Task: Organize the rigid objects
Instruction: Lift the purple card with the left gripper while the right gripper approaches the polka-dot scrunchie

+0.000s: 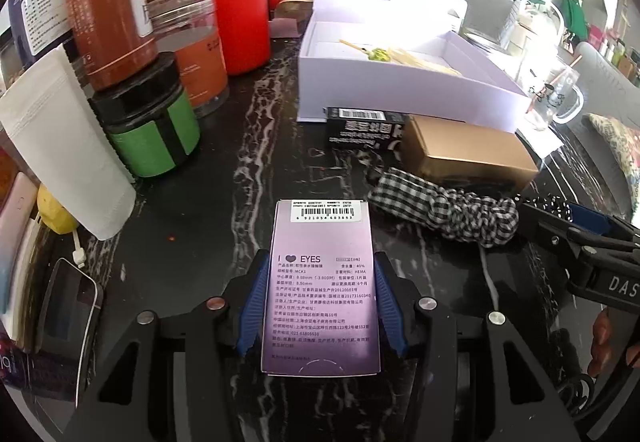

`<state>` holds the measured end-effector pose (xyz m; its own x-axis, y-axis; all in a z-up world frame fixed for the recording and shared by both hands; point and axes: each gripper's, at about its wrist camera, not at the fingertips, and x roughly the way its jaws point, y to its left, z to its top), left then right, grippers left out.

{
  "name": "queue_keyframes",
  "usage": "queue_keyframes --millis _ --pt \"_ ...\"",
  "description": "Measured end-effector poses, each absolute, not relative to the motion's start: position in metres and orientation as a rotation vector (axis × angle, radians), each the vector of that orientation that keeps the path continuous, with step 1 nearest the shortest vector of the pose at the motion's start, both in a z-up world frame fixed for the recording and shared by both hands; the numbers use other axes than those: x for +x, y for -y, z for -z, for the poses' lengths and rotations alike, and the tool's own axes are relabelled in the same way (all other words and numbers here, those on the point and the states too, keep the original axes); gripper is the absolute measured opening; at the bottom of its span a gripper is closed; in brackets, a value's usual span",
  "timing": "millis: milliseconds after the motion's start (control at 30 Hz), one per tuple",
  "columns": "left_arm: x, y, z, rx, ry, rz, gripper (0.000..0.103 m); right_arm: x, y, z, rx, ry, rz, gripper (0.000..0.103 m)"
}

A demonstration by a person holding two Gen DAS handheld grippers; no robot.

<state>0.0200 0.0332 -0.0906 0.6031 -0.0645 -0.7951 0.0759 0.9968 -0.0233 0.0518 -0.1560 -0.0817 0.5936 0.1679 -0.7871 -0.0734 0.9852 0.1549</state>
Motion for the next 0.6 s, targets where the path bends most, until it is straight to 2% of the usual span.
queue_keyframes --millis 433,500,600 --pt "0.028 -0.041 0.092 0.011 -0.911 0.082 0.05 0.057 0.139 0.088 -0.037 -0.95 -0.076 0.103" --pt "0.028 -0.041 0.092 0.012 -0.91 0.083 0.05 0.052 0.139 0.088 -0.042 -0.946 -0.072 0.1" --pt "0.028 -0.042 0.092 0.012 -0.908 0.083 0.05 0.045 0.141 0.087 -0.055 -0.934 -0.052 0.087"
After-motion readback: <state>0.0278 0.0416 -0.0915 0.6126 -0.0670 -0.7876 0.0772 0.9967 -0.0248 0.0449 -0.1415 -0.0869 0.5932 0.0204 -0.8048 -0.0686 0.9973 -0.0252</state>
